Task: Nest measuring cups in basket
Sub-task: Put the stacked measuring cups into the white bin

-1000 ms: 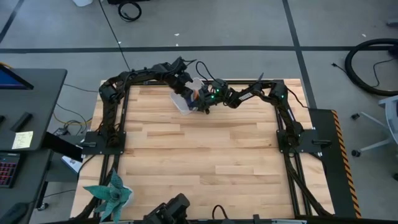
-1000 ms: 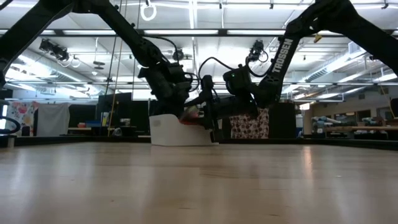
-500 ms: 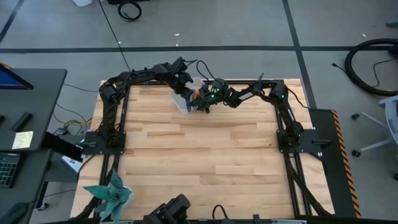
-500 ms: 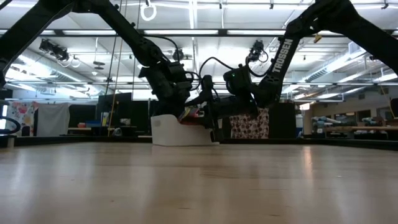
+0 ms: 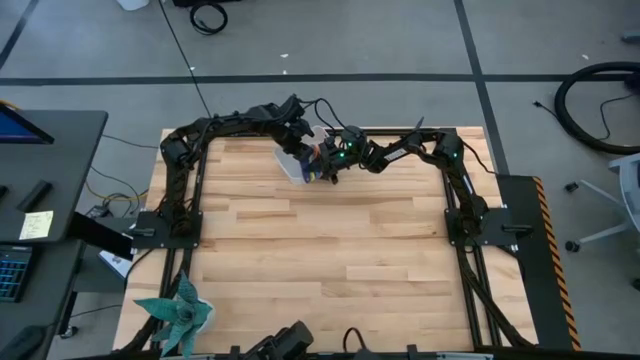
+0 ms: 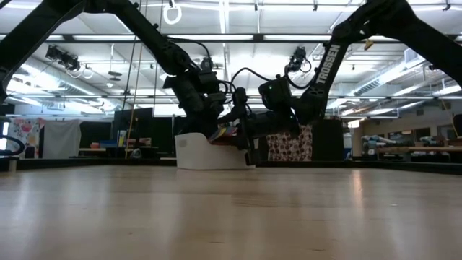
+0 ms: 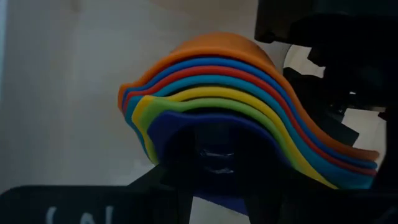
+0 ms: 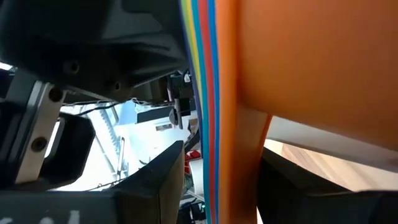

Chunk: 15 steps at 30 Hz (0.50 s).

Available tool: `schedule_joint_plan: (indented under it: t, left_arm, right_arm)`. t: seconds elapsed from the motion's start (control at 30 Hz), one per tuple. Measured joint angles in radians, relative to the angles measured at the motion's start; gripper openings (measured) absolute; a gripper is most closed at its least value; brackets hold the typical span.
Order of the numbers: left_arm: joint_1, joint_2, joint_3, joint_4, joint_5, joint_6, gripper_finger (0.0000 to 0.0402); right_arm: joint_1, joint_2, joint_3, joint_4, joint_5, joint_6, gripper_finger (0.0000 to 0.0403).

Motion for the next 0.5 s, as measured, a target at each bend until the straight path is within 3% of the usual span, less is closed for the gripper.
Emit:
schedule_joint_plan:
  t: [0.5]
  left_arm:
    - [-0.004, 0.0, 0.0, 0.009, 0.026, -0.04, 0.0117]
  right_arm:
    - [-0.002, -0.003, 0.002, -0.021, 0.038, 0.013, 0.0165]
